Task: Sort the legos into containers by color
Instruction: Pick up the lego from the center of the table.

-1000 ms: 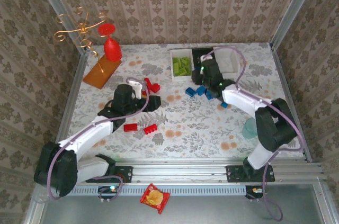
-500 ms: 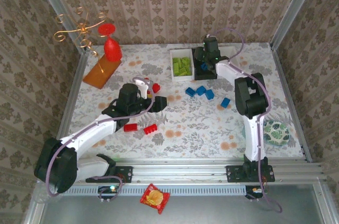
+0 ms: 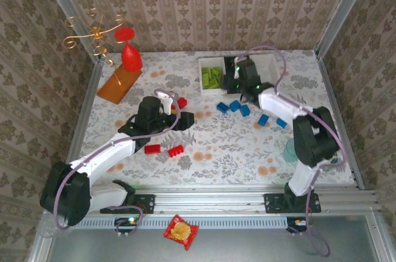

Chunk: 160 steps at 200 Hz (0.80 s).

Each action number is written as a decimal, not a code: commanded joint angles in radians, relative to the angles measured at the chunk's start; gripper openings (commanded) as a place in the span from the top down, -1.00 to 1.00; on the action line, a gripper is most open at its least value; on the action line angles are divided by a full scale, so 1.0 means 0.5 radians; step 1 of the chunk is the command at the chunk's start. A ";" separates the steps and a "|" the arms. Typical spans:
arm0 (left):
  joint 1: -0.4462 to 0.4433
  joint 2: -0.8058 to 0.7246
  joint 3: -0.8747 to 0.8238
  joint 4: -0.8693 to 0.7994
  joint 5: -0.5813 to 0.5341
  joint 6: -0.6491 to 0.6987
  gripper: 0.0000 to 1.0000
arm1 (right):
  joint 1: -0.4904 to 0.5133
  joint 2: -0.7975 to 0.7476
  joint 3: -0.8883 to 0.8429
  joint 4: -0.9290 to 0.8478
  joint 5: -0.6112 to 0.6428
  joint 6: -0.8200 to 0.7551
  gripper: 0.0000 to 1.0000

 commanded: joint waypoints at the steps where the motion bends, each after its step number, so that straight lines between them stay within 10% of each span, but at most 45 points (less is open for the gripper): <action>1: 0.076 0.021 -0.028 0.030 0.053 0.033 -0.86 | 0.156 -0.077 -0.209 0.005 -0.026 -0.216 -0.49; 160: 0.097 0.012 -0.036 0.006 0.001 0.018 -0.85 | 0.267 0.656 0.454 -0.644 0.258 -0.559 -0.53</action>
